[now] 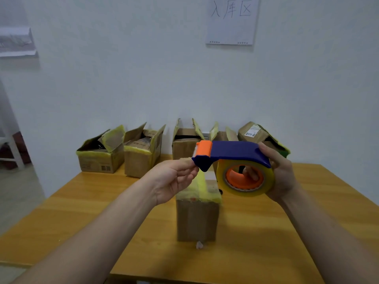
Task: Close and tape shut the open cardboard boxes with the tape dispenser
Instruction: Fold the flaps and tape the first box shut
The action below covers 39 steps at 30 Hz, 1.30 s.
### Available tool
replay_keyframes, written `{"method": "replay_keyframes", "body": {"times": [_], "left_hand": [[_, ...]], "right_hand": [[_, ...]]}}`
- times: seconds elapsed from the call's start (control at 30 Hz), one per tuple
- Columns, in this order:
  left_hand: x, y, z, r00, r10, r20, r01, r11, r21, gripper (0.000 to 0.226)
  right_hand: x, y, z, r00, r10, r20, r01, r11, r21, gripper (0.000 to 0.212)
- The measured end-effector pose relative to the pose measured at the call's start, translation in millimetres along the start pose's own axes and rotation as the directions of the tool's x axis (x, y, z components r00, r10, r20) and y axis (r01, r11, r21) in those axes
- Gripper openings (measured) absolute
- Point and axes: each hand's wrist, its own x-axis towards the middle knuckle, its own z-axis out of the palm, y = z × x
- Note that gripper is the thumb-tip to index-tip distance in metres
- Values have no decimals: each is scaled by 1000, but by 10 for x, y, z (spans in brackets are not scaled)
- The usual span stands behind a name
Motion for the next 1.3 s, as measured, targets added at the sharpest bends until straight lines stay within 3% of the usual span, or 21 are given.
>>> {"method": "replay_keyframes", "body": {"times": [0.17,0.4,0.7,1.0,1.07,1.17,1.3], "left_hand": [[-1,3,-61,998,39,-48,-28,979,204,20],[-43,-29,-61,995,65,-77,-42,963,266,14],[-65,-59,-84,989,80,-124,-43,962,271,11],[-64,-95,-165,992,27,-124,-8,988,151,13],[-53,-102,-191,993,27,-118,-8,987,160,14],[-40,-104,-195,993,29,-111,-8,983,185,18],[-39,-103,-280,989,43,-143,-15,980,197,15]], "right_hand": [[9,-4,-69,998,36,47,-29,991,-130,37],[15,-60,-143,996,62,71,-43,971,-235,37],[15,-48,-152,994,33,108,-6,971,-240,37],[-11,63,-240,998,-35,52,45,978,-204,36],[-9,65,-280,998,-36,42,44,974,-220,41],[-6,69,-319,999,-35,29,41,970,-240,66],[-51,46,-439,1000,-4,29,9,981,-196,32]]}}
